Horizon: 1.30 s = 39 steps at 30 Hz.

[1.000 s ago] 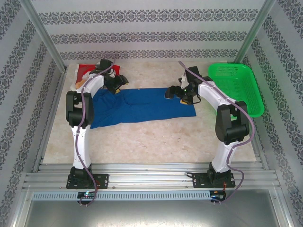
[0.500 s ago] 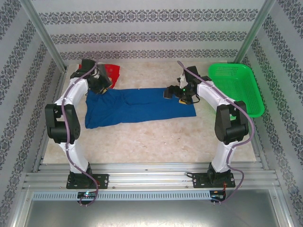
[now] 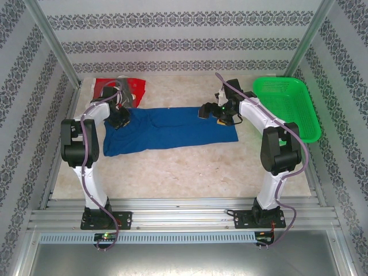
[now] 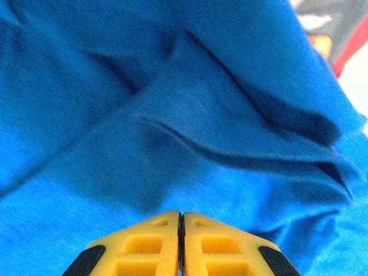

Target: Fold and stack the t-shirts

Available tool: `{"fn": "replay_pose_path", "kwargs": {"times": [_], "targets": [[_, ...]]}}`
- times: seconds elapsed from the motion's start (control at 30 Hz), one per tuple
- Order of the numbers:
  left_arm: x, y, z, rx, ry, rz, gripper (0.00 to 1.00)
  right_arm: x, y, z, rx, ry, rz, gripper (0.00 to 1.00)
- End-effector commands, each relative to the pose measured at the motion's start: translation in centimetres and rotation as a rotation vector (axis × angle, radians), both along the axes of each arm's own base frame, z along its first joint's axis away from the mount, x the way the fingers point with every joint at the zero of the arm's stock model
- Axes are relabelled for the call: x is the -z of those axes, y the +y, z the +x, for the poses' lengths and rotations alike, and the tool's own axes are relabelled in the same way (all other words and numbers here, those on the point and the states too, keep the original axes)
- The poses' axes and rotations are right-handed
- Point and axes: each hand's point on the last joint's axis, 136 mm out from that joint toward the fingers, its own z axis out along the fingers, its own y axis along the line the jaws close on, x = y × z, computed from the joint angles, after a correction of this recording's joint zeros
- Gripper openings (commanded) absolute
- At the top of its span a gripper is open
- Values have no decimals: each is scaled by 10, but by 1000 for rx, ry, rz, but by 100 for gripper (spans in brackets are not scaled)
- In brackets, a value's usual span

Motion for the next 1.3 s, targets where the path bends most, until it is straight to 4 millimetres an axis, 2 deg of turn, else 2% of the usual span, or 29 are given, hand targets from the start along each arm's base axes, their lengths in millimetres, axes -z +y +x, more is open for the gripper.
{"fn": "replay_pose_path", "kwargs": {"times": [0.0, 0.23, 0.5, 0.6, 0.67, 0.73, 0.8, 0.9, 0.97, 1.03, 1.1, 1.17, 1.27], "targets": [[-4, 22, 24, -55, -66, 92, 12, -1, 5, -2, -13, 9, -1, 98], [-22, 34, 61, -71, -153, 115, 15, -1, 6, -3, -16, 10, 0, 98], [-46, 65, 78, -107, -203, 186, 22, 0, 4, -5, -16, 13, -5, 98], [-66, 58, 85, -91, -259, 135, 29, 1, 2, -6, -12, 15, -20, 98], [-80, 53, 80, -88, -273, 112, 37, 1, -3, -6, -3, 14, -40, 98], [-92, 52, 61, -102, -267, 100, 45, 3, -15, -8, 26, 20, -93, 98], [-96, 42, 39, -100, -260, 51, 51, 8, -30, -10, 58, 38, -151, 98], [-81, 23, -9, -76, -146, 7, 53, 13, -40, -10, 75, 50, -194, 98], [-69, 10, -34, -54, -105, 2, 52, 13, -36, -5, 68, 41, -189, 98], [-51, -2, -49, -32, -66, 13, 50, 16, -26, 1, 49, 34, -190, 98], [-35, -8, -49, -30, -45, 5, 46, 22, -18, 7, 31, 41, -214, 96], [-28, -14, -40, -13, -52, 44, 45, 30, -12, 10, 23, 58, -231, 88], [-7, -7, -29, -58, -31, 91, 41, 49, -10, 10, 50, 101, -260, 74]]}}
